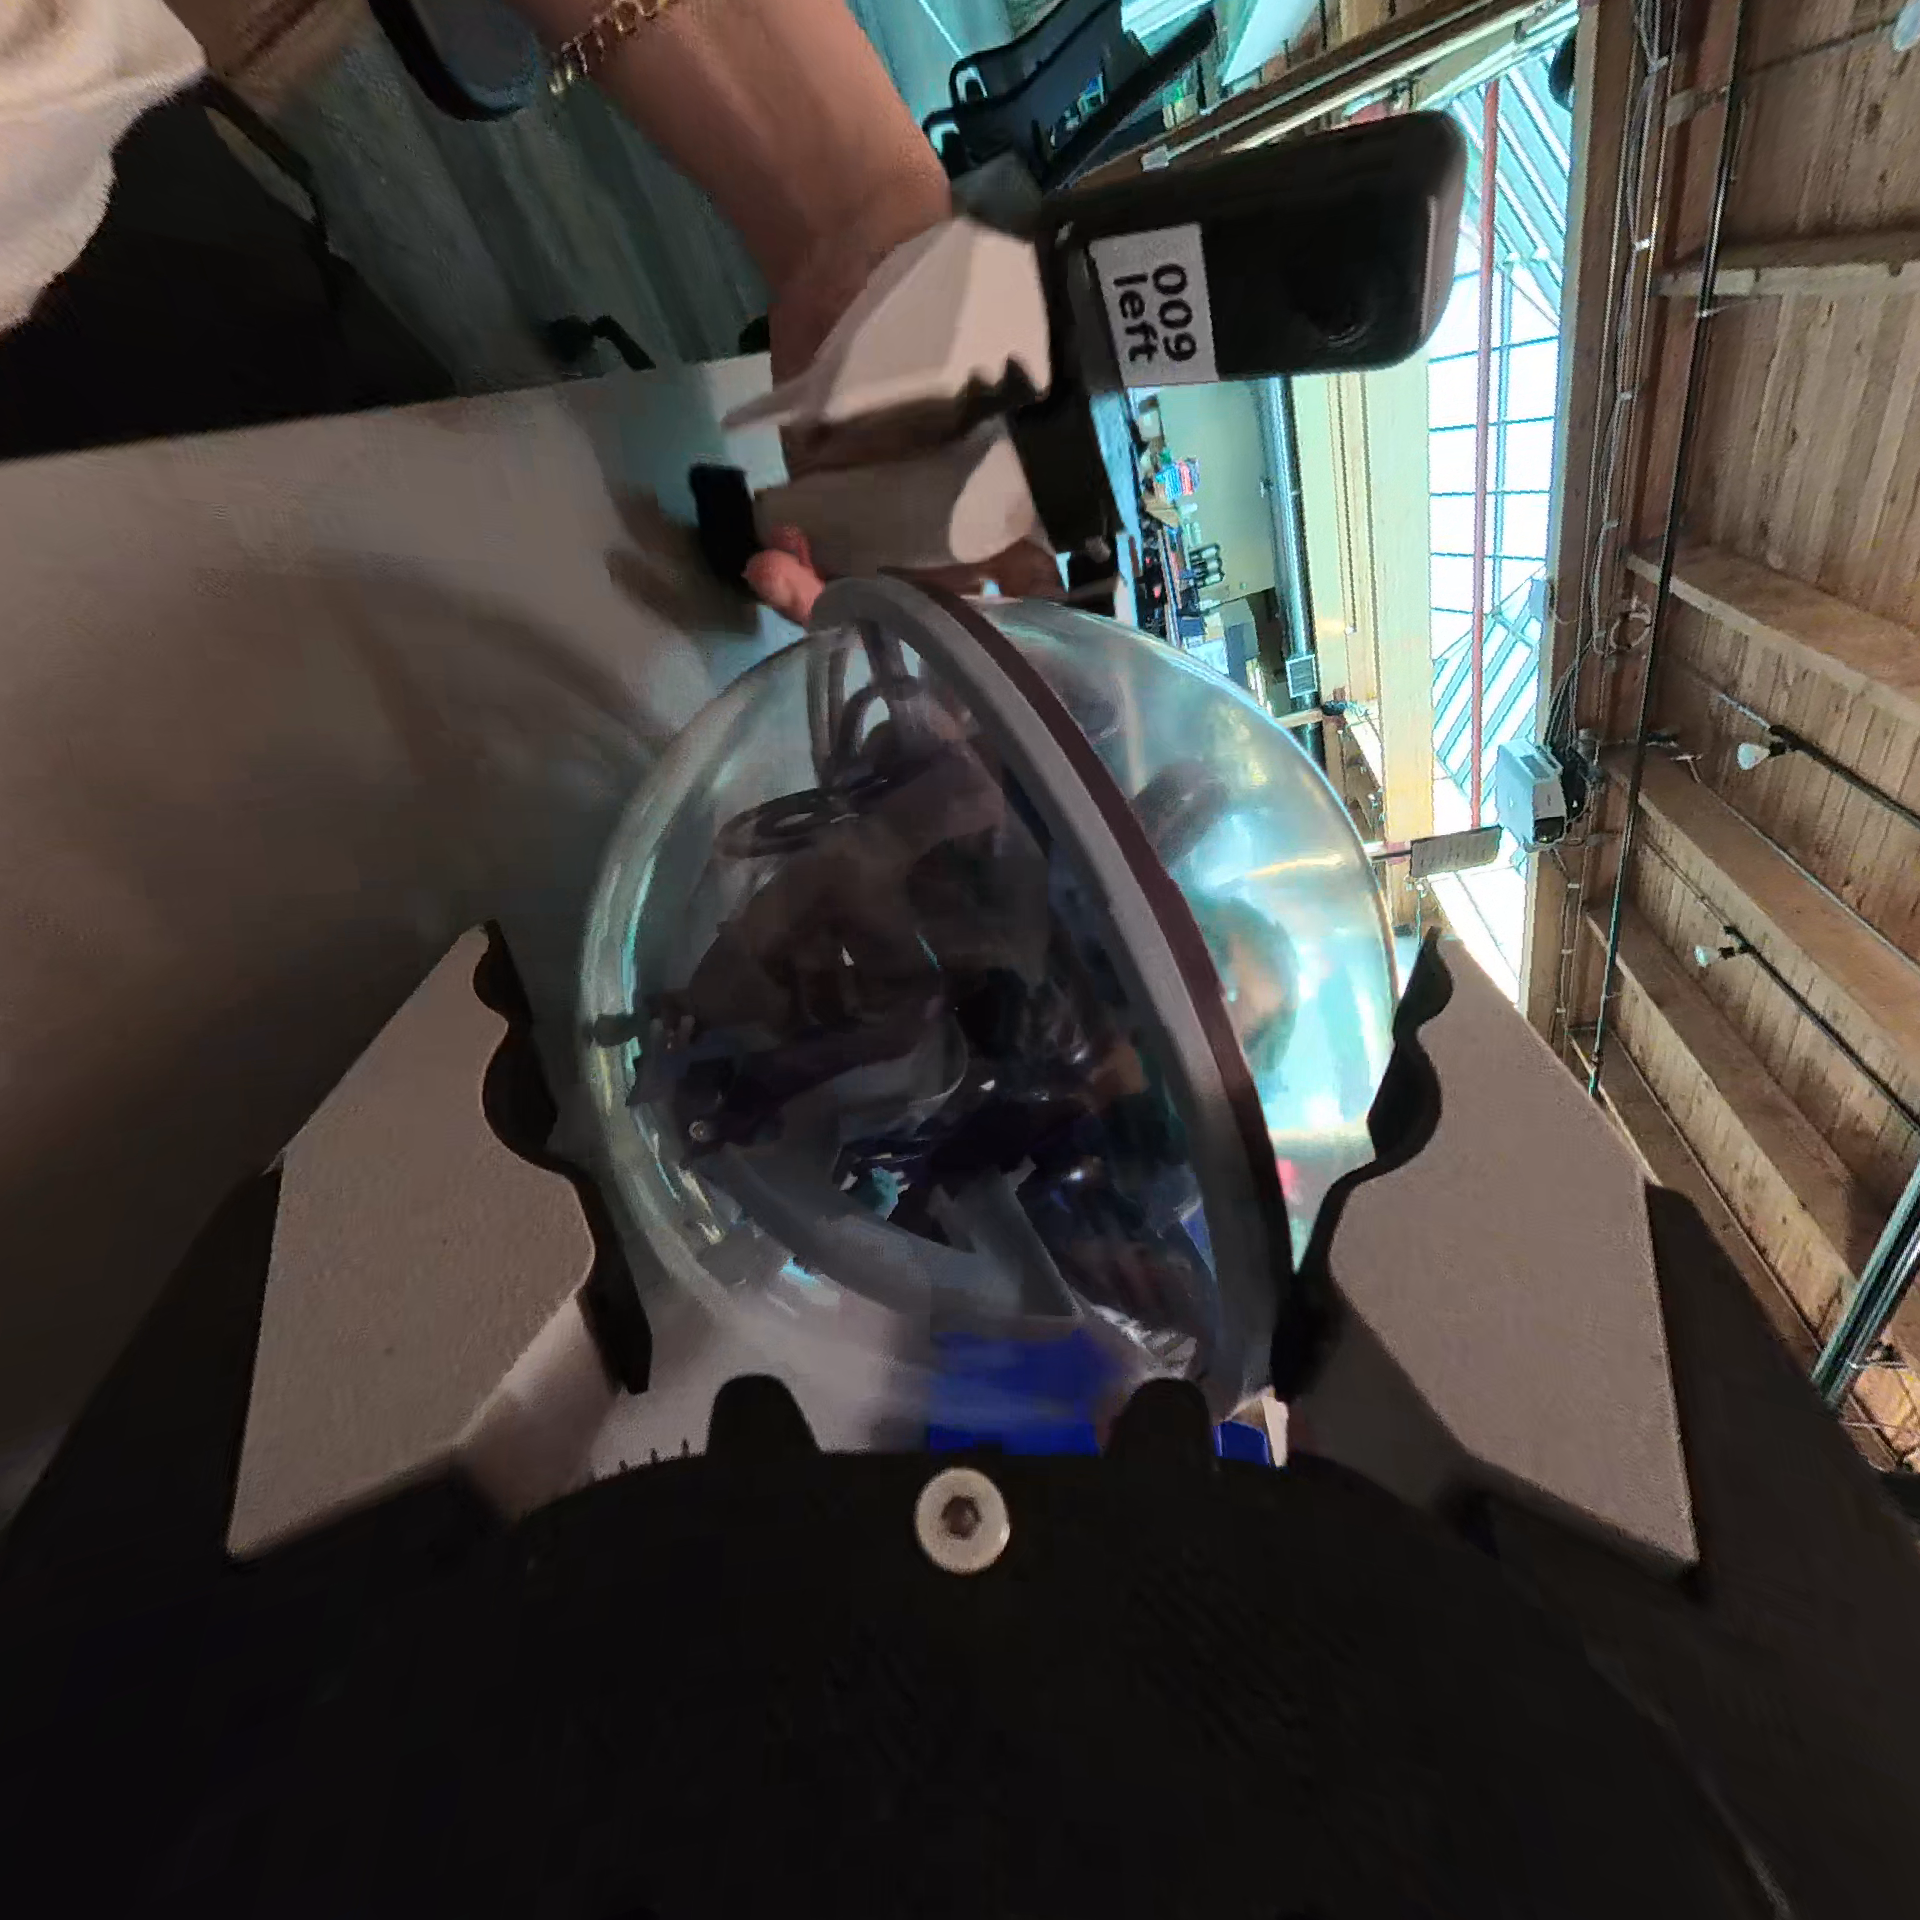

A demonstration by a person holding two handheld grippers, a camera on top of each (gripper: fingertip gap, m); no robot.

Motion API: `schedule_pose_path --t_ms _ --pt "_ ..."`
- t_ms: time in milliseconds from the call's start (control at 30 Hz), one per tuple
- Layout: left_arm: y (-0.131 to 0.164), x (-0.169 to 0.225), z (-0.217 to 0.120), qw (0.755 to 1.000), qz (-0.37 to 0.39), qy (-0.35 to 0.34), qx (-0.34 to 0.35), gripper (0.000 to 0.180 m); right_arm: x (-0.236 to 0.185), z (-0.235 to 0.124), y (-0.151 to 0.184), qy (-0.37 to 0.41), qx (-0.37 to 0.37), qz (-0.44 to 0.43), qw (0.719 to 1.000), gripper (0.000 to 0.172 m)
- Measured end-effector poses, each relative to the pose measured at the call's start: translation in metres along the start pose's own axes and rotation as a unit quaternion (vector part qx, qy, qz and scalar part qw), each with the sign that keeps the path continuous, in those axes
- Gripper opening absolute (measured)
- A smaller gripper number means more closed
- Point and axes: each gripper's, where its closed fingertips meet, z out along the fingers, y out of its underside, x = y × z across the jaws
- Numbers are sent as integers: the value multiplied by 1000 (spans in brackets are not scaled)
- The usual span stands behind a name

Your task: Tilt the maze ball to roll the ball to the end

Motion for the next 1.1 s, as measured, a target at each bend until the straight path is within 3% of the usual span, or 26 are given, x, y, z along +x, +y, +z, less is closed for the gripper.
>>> schedule_pose_path --t_ms 100,167,267,333,433,533,633,800,933,1100 --pt "-19 5 -22 994 -76 5 74 149 -5 1 -7 -9 8 4 1000 158" --pt "-29 -4 -24 987 -115 -31 107 142 -8 1 -14 -23 21 19 999 157" --pt "-28 -18 -12 980 -140 -97 100 149 -10 0 -35 -52 65 93 992 157" --pt "-22 -27 -3 977 -145 -136 76 154 -2 -2 -48 -52 94 148 983 147" --pt "-20 -29 6 977 -142 -137 78 157 23 -8 -51 -10 118 204 972 144" --pt "-21 -18 10 982 -116 -113 96 155 53 -19 -42 32 168 352 920 143" --pt "-22 -9 13 987 -79 -108 89 153 47 -9 -14 8 152 498 854 151" --pt "-22 -13 14 985 -102 -106 91 155 40 0 4 14 160 601 783 158" --pt "-24 -16 18 988 -76 -96 92 157 44 -4 5 37 170 566 805 158" --pt "-61 -11 22 976 116 -78 168 158 74 -21 -11 81 176 367 910 157"
